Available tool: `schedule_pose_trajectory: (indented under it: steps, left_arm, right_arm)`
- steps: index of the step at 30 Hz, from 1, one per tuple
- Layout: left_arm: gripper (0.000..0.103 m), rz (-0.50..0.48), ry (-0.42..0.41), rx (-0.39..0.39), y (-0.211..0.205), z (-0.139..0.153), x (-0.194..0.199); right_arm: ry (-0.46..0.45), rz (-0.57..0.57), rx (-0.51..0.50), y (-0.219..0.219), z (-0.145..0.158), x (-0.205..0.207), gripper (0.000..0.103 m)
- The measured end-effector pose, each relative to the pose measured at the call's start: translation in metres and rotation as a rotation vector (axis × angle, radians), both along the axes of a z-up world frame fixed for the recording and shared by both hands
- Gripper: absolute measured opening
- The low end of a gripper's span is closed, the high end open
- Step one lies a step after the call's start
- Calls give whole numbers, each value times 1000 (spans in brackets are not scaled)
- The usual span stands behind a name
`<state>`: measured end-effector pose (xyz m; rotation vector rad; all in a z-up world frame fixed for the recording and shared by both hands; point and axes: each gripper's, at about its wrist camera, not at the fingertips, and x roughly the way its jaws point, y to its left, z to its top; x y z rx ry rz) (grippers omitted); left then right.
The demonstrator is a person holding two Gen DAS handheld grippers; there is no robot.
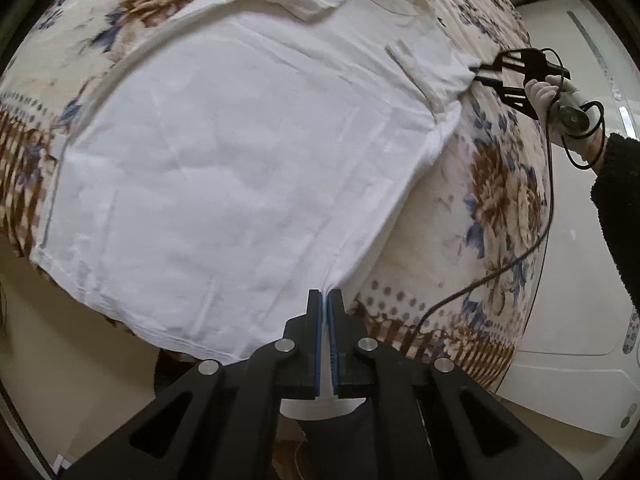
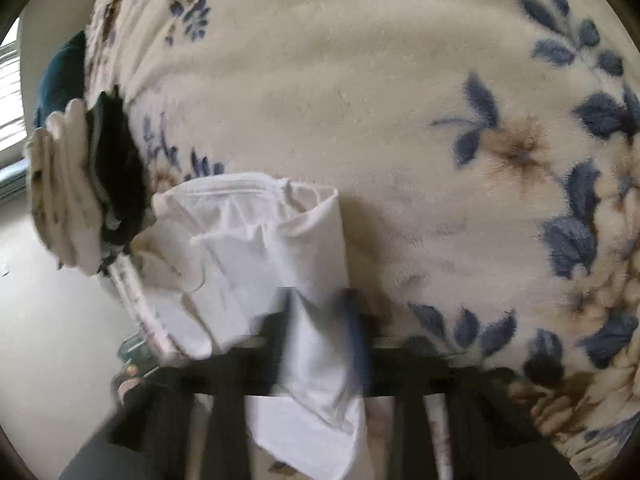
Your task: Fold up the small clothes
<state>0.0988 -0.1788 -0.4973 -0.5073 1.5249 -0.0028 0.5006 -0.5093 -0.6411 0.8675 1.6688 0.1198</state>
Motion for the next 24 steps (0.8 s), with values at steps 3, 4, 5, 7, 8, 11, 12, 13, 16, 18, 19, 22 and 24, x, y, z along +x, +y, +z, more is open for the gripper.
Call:
schedule_pose_trajectory:
  steps: [3,4,5,7,8,11,12,13,16,18,19,22,24]
  left_arm:
    - [1,21,-1,-6,15,6,-1]
    - [1,23,-4,-1,18,9,-1]
    - [1,30,-12,5,27,14,-1]
    - [1,43,-21,11,42,22,-2]
    - [1,54,-26,14,50,25,-2]
    - [1,93,-40,19,81,33,-2]
    - [1,111,-43,19,91,34,-2]
    - [1,139,-50,25,105,35,-2]
    - [1,188,-64,47,145,34,-5]
    - [0,215,-64,61,166,28,-7]
    - [0,233,-55,69,184,22,-10]
    - [0,281,-33,64,224,0,-18]
    - [0,305,-20,62,243,-14,-21]
  right_arm:
    - [-56,33,-37,21,22,4,2]
    - [-70,50,-44,28,31,4,2]
    - [-91,83,-61,40,46,6,2]
    - [-114,132,-94,59,68,9,2]
    - [-127,167,-115,75,84,13,2]
    - [-164,231,-143,115,122,25,2]
    - [-174,242,-152,128,132,29,2]
    - [-184,252,-160,141,141,33,2]
    - [-209,304,-190,198,160,47,2]
    - [-224,360,-228,249,164,55,2]
    - [-229,382,-248,267,163,57,2]
    - [-215,444,-317,339,146,65,2]
    - [-210,478,-351,373,133,66,2]
